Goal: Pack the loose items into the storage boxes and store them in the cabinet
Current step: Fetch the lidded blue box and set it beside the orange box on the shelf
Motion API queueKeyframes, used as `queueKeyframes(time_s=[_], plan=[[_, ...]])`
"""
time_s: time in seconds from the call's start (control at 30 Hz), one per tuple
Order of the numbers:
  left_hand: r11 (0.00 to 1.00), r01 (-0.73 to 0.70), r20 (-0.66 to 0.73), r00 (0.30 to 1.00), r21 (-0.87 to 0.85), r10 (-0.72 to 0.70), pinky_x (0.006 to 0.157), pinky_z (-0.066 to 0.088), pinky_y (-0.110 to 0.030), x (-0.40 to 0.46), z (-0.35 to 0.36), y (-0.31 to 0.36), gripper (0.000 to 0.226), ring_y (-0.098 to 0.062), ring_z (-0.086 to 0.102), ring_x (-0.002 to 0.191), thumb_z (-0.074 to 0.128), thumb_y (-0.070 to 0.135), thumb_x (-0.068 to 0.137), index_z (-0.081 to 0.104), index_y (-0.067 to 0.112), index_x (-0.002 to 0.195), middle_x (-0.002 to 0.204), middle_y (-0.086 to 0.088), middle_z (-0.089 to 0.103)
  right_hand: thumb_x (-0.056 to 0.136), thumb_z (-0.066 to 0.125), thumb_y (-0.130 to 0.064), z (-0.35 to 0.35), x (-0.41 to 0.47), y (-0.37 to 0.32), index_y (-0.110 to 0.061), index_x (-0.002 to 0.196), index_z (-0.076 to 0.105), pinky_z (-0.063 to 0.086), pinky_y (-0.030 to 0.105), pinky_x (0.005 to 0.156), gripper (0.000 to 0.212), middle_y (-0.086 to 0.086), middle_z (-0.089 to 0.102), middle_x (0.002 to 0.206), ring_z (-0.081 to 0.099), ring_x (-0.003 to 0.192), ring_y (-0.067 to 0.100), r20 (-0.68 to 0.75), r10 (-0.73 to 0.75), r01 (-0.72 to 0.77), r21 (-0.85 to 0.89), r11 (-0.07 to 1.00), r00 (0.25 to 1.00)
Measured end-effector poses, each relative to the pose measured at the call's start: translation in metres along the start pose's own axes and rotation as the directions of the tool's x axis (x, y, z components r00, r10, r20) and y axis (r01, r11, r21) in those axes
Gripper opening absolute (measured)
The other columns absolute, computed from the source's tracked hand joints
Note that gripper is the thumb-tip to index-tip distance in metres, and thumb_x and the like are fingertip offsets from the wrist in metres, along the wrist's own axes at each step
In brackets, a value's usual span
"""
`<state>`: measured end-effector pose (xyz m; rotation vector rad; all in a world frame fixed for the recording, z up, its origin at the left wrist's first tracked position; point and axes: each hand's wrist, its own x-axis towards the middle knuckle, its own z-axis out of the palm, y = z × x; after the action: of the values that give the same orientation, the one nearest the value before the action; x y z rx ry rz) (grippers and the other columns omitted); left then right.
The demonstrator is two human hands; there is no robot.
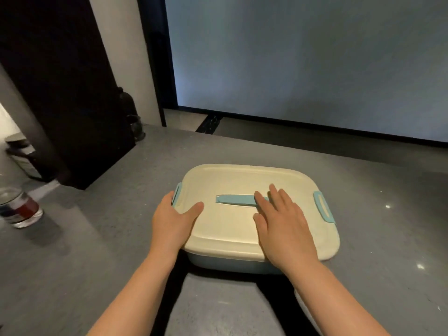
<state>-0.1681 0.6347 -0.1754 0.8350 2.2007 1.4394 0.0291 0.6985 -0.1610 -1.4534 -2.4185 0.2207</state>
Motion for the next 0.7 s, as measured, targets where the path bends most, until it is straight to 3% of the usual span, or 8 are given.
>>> queueKeyframes(time_s=[0.1,0.27,0.4,0.5,0.57,0.63,0.7], plan=[[1.000,-0.014,0.000,1.000,-0.020,0.014,0.084,0.041,-0.029,-0.001,-0.003,0.001,0.061,-0.016,0.053,0.103,0.074,0.032,0.076,0.051,0.015,0.129,0.120,0.001,0.058,0.098,0.016,-0.045,0.014,0.007,-0.025,-0.033,0.150,0.008,0.000,0.042,0.118,0.054,-0.006,0.001,0.160,-0.003,0.146,0.016,0.109,-0.061,0.064,-0.019,0.998,0.992],[0.995,-0.092,-0.004,0.996,0.025,0.092,0.069,0.039,-0.019,-0.003,-0.007,0.002,0.042,-0.012,0.056,0.098,0.070,0.033,0.078,0.057,0.027,0.118,0.106,0.011,0.060,0.097,0.014,-0.043,0.017,0.011,-0.028,-0.031,0.150,0.013,0.008,0.046,0.117,0.054,-0.006,0.009,0.159,0.003,0.145,0.017,0.093,-0.065,0.074,-0.094,0.993,0.994],[0.976,-0.143,0.012,0.990,0.163,0.143,0.087,0.037,-0.027,-0.004,-0.009,0.001,0.052,-0.016,0.048,0.112,0.064,0.037,0.083,0.049,0.023,0.131,0.118,0.007,0.053,0.097,0.016,-0.042,0.017,0.011,-0.032,-0.030,0.149,0.016,0.008,0.046,0.116,0.053,-0.005,0.011,0.159,0.005,0.145,0.017,0.102,-0.064,0.072,-0.080,0.994,0.993],[0.963,-0.154,0.070,0.987,0.221,0.142,0.090,0.044,-0.037,0.003,-0.014,-0.001,0.055,-0.021,0.050,0.112,0.064,0.042,0.081,0.048,0.021,0.129,0.125,0.001,0.051,0.098,0.029,-0.043,0.011,0.014,-0.019,-0.033,0.147,0.026,0.006,0.038,0.115,0.050,-0.007,0.020,0.157,0.012,0.144,0.013,0.096,-0.129,0.124,0.049,0.991,0.987],[0.962,-0.138,0.090,0.989,0.234,0.120,0.085,0.043,-0.035,0.010,-0.018,-0.001,0.062,-0.020,0.051,0.108,0.068,0.043,0.078,0.044,0.021,0.130,0.126,-0.001,0.046,0.097,0.040,-0.040,-0.001,0.018,0.003,-0.035,0.139,0.042,0.009,0.032,0.114,0.043,-0.009,0.035,0.150,0.023,0.140,0.012,0.043,-0.160,0.153,0.122,0.981,0.986],[0.961,-0.150,0.127,0.984,0.232,0.123,0.084,0.041,-0.034,0.017,-0.016,0.000,0.067,-0.021,0.050,0.108,0.069,0.042,0.077,0.040,0.022,0.133,0.129,-0.003,0.044,0.095,0.046,-0.040,-0.015,0.019,0.034,-0.035,0.131,0.052,0.010,0.033,0.113,0.037,-0.010,0.044,0.143,0.028,0.137,0.012,-0.015,-0.167,0.168,0.067,0.984,0.986],[0.958,-0.157,0.152,0.981,0.239,0.123,0.087,0.039,-0.034,0.020,-0.012,0.000,0.071,-0.024,0.047,0.115,0.068,0.044,0.078,0.036,0.024,0.138,0.135,-0.005,0.040,0.092,0.051,-0.044,-0.023,0.015,0.063,-0.037,0.127,0.055,0.011,0.034,0.113,0.036,-0.009,0.041,0.145,0.025,0.137,0.012,-0.030,-0.088,0.089,0.066,0.994,0.996]])
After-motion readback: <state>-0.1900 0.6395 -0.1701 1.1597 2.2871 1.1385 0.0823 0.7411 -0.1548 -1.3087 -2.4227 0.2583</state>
